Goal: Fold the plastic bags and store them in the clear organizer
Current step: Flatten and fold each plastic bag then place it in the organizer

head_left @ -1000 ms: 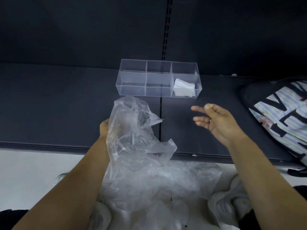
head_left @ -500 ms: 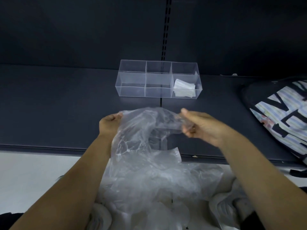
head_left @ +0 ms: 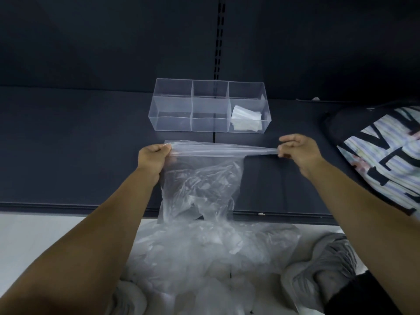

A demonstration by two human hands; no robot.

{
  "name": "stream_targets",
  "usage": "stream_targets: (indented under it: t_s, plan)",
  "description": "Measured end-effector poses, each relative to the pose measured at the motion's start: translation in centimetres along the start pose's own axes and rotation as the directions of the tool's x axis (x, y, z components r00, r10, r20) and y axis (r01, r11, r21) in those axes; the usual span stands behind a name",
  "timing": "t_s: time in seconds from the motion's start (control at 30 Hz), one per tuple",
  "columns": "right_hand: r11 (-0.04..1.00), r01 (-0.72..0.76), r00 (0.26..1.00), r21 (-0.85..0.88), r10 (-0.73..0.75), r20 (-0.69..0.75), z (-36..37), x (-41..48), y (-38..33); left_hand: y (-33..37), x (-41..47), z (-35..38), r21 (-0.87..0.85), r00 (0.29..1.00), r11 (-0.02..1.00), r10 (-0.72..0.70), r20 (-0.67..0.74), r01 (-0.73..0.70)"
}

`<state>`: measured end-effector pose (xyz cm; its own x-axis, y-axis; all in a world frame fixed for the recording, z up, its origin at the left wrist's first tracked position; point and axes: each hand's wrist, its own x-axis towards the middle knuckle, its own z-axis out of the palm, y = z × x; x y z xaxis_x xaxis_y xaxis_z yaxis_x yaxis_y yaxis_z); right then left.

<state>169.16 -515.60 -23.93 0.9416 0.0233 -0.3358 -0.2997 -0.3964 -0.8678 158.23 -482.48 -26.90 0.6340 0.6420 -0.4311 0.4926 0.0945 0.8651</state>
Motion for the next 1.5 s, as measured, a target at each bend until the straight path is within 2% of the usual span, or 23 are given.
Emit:
stream_targets:
  t_s: [0.07,0.17,0.23,0.3,0.4,0.47,0.53,0.6,0.67,0.73,0.8,0.9,1.07,1.2,1.3,1.37,1.43,1.5]
  plan:
    - [0.999,-0.037,0.99,-0.024,0.034,-0.137,-0.3,0.8,1.0,0.1,0.0,0.5,0.002,1.0,1.0,-0.007,-0.024,0.007]
    - [0.989,-0.121,0.914,-0.08,0.08,-0.398,-1.1,1.2,2.4,-0.1,0.1,0.5,0.011,0.994,1.0,-0.012,-0.11,0.013]
    - [0.98,-0.148,0.885,-0.13,0.073,-0.461,-1.1,0.2,2.8,0.0,-0.2,0.1,0.013,0.991,1.0,-0.015,-0.132,0.017]
    - [0.987,-0.148,0.913,-0.064,0.111,-0.391,0.0,-2.2,2.5,0.1,-0.8,-0.5,0.0,0.991,1.0,-0.024,-0.133,0.025]
    - [0.954,-0.27,0.95,0.134,0.287,-0.127,2.8,-8.3,1.9,-0.5,-2.2,-2.0,-0.019,0.992,1.0,-0.017,-0.127,0.015]
    - [0.921,-0.379,0.925,0.087,0.377,0.036,4.7,-12.7,1.9,-1.4,-4.0,-3.3,-0.003,0.991,0.999,-0.048,-0.123,0.048]
    - [0.908,-0.419,0.902,0.011,0.416,0.113,6.5,-16.3,2.3,-2.5,-6.3,-4.5,0.083,0.988,0.99,-0.103,-0.119,0.113]
    - [0.911,-0.412,0.905,0.021,0.407,0.124,8.4,-18.4,2.8,-3.8,-8.7,-5.0,0.083,0.976,0.977,-0.186,-0.113,0.196]
    - [0.909,-0.389,0.921,0.151,0.376,0.105,10.0,-19.5,2.9,-4.9,-10.9,-4.9,-0.013,0.954,0.958,-0.285,-0.093,0.285]
    - [0.882,-0.365,0.928,0.299,0.37,0.041,10.8,-19.5,3.0,-5.6,-12.5,-4.4,-0.133,0.927,0.92,-0.373,-0.023,0.367]
    - [0.897,-0.328,0.936,0.295,0.35,-0.023,10.7,-19.0,3.5,-6.0,-13.5,-4.0,-0.22,0.904,0.877,-0.424,0.06,0.426]
    - [0.906,-0.313,0.937,0.284,0.344,-0.067,9.5,-17.9,3.9,-6.5,-14.0,-3.6,-0.325,0.897,0.838,-0.432,0.093,0.438]
    - [0.903,-0.314,0.9,0.293,0.382,-0.212,4.8,-14.1,5.2,-7.5,-13.2,-4.5,-0.441,0.905,0.814,-0.426,-0.01,0.378]
    - [0.949,-0.291,0.919,0.124,0.313,-0.237,2.0,-12.2,6.7,-8.0,-12.8,-4.0,-0.413,0.905,0.827,-0.425,-0.013,0.382]
    - [0.971,-0.221,0.924,-0.085,0.181,-0.338,1.4,-11.6,7.2,-8.3,-13.1,-3.1,-0.338,0.911,0.863,-0.412,-0.037,0.376]
    - [0.956,-0.227,0.907,-0.188,0.137,-0.397,1.1,-11.5,7.6,-8.5,-13.5,-2.7,-0.28,0.919,0.891,-0.388,-0.064,0.357]
    - [0.919,-0.273,0.873,-0.286,0.111,-0.475,1.0,-11.6,7.7,-8.3,-14.0,-2.4,-0.159,0.946,0.95,-0.292,-0.139,0.269]
    - [0.872,-0.321,0.811,-0.369,0.052,-0.583,1.5,-11.7,7.2,-7.9,-14.3,-2.1,0.124,0.957,0.989,-0.04,-0.287,0.079]
